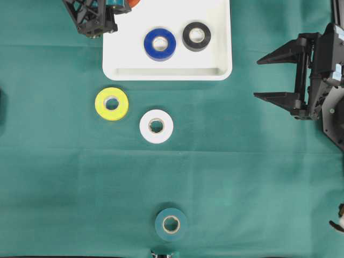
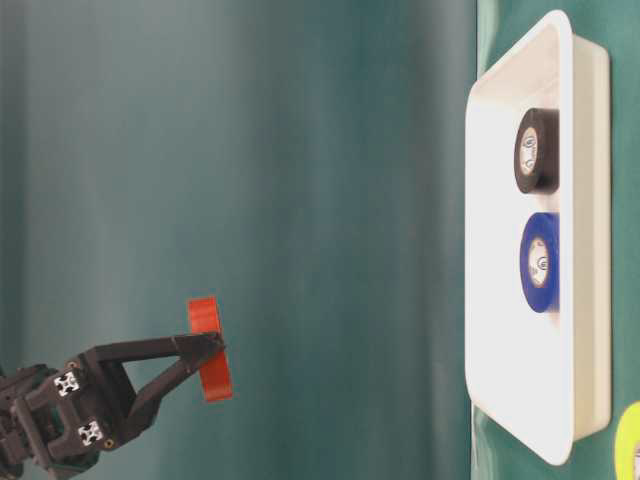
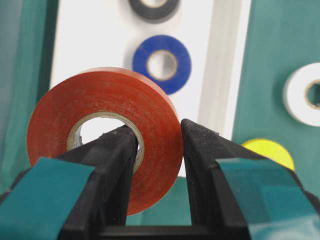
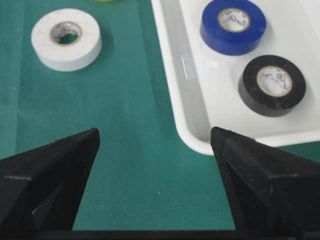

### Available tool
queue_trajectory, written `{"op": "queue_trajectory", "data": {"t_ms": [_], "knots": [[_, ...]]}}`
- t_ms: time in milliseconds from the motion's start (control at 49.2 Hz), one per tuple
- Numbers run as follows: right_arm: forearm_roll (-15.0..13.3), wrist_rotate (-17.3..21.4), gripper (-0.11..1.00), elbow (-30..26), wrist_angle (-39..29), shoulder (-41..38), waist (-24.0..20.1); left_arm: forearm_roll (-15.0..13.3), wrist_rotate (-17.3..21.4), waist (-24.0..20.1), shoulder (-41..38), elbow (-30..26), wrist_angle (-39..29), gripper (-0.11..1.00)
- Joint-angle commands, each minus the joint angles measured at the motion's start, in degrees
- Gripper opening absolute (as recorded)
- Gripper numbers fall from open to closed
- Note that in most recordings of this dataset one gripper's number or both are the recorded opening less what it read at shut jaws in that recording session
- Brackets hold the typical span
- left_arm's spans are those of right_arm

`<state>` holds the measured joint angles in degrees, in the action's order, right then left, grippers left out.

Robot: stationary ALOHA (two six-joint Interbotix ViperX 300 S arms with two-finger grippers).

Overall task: Pick up the tape from a random location and place it into the white case.
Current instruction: 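Carry the red-orange roll with the left gripper to the tray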

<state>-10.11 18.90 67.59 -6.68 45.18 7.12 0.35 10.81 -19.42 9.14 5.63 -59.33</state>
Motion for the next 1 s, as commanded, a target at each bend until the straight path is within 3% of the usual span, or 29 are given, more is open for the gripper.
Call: {"op": "queue_trajectory", "data": {"t_ms": [0,610,976], "knots": [[-0.09,-0.09,0.89,-1.58,0.18,0.0,0.09,0.09,0.09,-0.18,0.62,-0.79,0.53,0.24],[-0.09,-0.09,0.89,-1.58,0.18,-0.09,0.09,0.09,0.18,0.18,-3.96,-3.43,3.78,0.24],[-0.09,-0.09,0.9,-1.58,0.0,-0.09,0.26,0.09,0.18,0.18,-3.96,-2.2,3.87,0.24]]}}
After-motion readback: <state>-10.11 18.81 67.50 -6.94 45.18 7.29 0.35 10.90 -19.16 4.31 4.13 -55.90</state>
